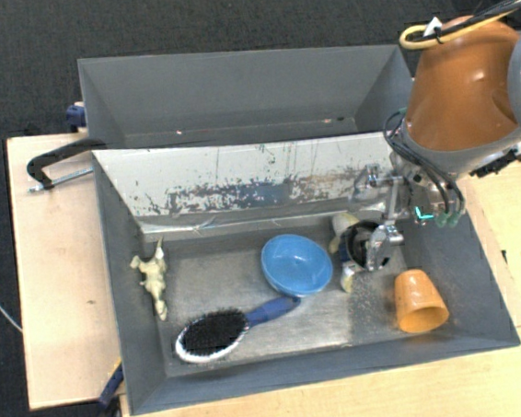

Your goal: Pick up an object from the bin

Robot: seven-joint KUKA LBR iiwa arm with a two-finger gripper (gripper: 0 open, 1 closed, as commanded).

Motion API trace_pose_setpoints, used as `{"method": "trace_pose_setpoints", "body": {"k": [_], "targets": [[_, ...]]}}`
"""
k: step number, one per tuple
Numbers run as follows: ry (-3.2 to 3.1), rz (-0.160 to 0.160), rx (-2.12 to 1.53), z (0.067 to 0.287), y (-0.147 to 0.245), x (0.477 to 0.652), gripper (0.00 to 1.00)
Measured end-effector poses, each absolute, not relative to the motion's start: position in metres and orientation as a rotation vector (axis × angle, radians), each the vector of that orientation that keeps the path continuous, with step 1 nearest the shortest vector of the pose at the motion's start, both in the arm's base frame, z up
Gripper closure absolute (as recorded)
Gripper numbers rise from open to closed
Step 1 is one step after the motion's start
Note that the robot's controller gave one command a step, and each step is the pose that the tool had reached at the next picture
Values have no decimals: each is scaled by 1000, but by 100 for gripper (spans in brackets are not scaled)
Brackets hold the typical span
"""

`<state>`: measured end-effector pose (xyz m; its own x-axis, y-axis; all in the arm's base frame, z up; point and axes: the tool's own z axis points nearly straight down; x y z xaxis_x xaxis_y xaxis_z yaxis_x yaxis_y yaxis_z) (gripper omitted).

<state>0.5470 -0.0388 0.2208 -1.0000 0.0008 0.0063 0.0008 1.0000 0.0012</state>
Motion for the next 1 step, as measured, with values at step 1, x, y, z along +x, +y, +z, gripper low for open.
{"method": "trace_pose_setpoints", "body": {"k": [1], "targets": [[-3152,-2,-101,101,24,574,0]]}}
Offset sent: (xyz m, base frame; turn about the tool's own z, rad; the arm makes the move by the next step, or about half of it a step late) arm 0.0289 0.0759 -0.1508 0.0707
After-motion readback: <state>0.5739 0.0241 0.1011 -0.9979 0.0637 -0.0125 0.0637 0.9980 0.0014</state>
